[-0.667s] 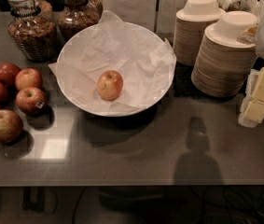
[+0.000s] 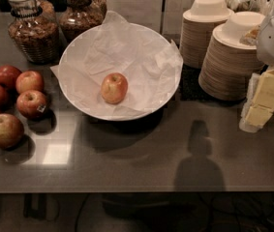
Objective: Pick apple from white bowl
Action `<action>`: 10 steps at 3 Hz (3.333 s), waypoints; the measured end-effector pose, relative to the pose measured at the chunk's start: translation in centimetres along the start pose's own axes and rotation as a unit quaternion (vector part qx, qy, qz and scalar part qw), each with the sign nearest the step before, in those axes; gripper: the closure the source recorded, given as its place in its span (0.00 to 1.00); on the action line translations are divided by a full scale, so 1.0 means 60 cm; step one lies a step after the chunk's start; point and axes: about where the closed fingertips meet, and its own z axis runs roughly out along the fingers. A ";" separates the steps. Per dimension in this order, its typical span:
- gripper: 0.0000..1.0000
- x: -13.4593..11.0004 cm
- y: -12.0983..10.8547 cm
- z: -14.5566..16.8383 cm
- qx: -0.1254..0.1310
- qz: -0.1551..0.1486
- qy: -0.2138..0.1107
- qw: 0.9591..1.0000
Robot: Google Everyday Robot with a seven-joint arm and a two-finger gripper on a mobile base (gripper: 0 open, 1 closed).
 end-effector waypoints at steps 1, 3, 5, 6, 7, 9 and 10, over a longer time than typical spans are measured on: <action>0.00 -0.054 0.005 0.030 0.001 -0.023 -0.022 0.999; 0.00 -0.188 0.011 0.030 0.012 -0.078 -0.078 0.994; 0.00 -0.241 0.025 0.025 0.016 -0.110 -0.104 0.988; 0.00 -0.259 0.014 0.025 0.026 -0.105 -0.128 0.986; 0.00 -0.338 0.005 0.050 0.012 -0.132 -0.173 0.976; 0.00 -0.451 -0.010 0.154 -0.072 -0.158 -0.195 0.965; 0.00 -0.458 -0.027 0.193 -0.086 -0.151 -0.184 0.967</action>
Offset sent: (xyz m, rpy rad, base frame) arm 0.0317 0.1178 -0.0149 0.1039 -0.0694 0.1801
